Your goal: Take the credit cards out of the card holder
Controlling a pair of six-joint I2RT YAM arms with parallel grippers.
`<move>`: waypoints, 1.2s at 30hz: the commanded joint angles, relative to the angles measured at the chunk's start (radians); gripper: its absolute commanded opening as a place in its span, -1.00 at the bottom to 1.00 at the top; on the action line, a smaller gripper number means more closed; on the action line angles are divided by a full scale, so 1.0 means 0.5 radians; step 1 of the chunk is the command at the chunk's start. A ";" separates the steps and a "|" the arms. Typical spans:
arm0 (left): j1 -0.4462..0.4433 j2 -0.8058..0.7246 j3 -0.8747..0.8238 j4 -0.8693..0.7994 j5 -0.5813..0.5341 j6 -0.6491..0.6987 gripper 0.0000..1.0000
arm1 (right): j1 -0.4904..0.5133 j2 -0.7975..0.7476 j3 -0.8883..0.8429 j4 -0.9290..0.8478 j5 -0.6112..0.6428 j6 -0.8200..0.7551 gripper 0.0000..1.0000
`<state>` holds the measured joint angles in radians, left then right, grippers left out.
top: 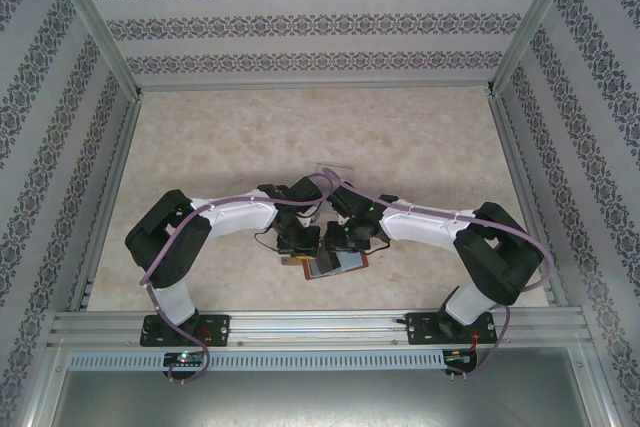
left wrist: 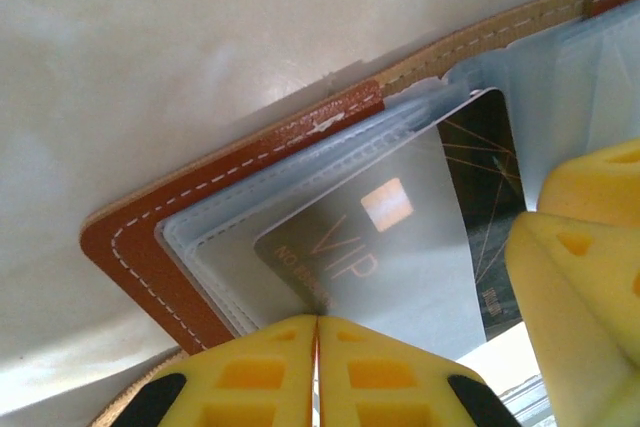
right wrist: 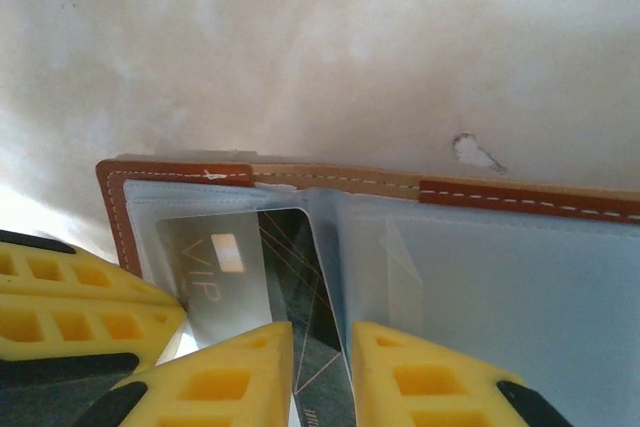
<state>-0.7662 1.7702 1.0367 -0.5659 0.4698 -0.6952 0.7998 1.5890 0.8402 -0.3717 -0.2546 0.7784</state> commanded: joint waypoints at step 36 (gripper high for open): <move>-0.024 0.057 -0.013 -0.165 -0.127 0.063 -0.78 | -0.139 -0.166 -0.262 0.359 -0.430 0.050 -0.61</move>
<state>-0.7662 1.7725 1.0367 -0.5716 0.4618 -0.6842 0.7414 1.5311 0.7273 -0.2325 -0.4202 0.7891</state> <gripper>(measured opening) 0.111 0.200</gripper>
